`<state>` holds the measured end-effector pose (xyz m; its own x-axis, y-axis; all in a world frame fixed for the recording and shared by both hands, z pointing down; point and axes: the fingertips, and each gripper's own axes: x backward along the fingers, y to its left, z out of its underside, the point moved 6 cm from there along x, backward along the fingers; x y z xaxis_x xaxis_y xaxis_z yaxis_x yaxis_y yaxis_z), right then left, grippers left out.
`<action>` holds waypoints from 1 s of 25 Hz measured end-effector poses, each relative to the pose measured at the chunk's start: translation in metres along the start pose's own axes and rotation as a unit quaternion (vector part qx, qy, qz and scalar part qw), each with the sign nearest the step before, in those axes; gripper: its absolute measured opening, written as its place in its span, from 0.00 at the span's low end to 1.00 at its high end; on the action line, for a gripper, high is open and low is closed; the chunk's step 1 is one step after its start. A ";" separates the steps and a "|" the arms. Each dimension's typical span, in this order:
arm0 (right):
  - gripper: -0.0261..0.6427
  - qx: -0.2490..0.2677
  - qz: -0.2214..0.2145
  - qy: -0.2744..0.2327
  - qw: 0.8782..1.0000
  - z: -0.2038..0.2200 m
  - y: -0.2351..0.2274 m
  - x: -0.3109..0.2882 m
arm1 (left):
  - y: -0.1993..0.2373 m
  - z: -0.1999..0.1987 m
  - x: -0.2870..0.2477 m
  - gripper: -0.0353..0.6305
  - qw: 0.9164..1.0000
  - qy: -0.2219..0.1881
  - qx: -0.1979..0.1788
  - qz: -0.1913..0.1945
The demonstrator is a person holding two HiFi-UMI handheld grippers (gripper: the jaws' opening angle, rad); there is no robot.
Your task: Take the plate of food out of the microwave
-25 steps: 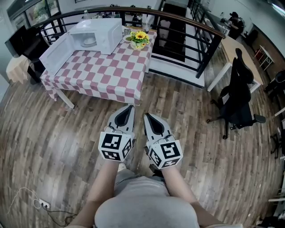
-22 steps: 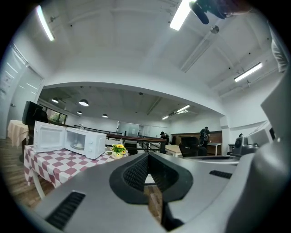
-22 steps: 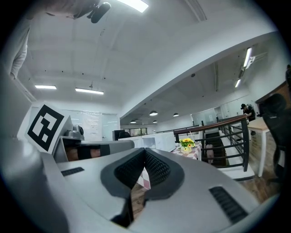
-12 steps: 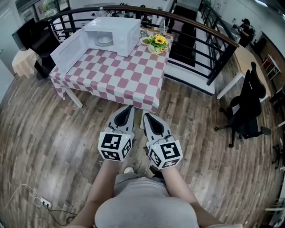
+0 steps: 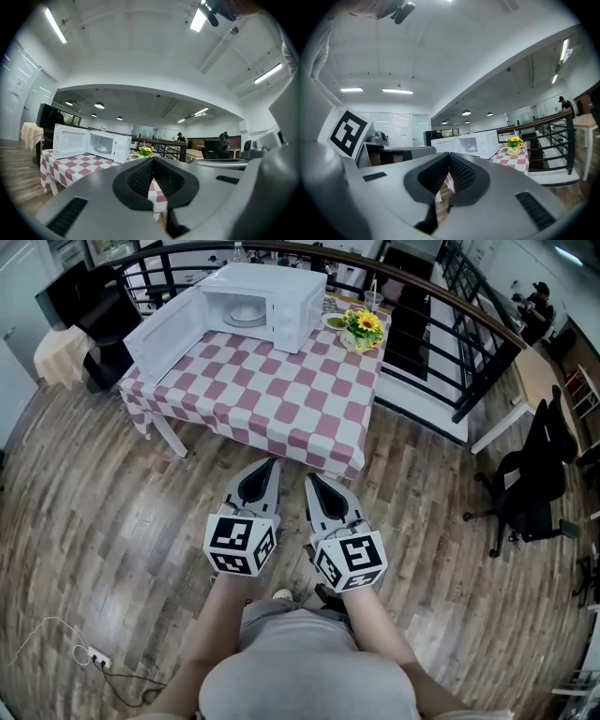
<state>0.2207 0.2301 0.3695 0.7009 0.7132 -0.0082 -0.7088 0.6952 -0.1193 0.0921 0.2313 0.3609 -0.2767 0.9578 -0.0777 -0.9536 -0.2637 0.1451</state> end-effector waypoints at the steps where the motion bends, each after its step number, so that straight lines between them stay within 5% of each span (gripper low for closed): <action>1: 0.08 0.001 -0.003 0.002 1.000 0.001 0.002 -0.004 | 0.005 0.000 0.001 0.06 1.000 0.000 0.001 -0.003; 25: 0.08 0.021 -0.093 0.015 0.995 0.006 0.024 -0.102 | 0.090 -0.014 -0.018 0.06 0.997 -0.023 0.000 -0.072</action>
<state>0.1318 0.1744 0.3734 0.8223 0.5687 -0.0189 -0.5683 0.8190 -0.0790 0.0098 0.1892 0.3620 -0.1308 0.9900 -0.0522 -0.9832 -0.1228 0.1349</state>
